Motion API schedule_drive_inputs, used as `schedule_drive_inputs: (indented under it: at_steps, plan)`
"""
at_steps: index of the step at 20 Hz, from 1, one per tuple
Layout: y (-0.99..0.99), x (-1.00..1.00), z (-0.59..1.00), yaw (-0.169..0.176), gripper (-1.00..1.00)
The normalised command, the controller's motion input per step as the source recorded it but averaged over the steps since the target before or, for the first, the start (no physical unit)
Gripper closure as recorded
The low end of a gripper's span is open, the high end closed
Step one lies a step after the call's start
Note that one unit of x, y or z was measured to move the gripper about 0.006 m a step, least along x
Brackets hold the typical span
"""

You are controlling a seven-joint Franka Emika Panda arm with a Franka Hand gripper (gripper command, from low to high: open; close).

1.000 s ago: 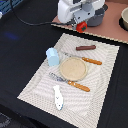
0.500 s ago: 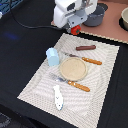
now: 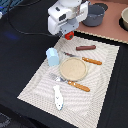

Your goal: Interact with the objects in diverse but meaningful ways.

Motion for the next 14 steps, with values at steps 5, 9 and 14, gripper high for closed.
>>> schedule_drive_inputs:
  at_steps: [5, 9, 14]
  plan:
    - [0.0, 0.38, 0.18, -0.023, -1.0]
    - [0.04, 0.25, 0.29, -0.001, -1.0]
    - [0.02, 0.19, 0.22, 0.0, -1.0]
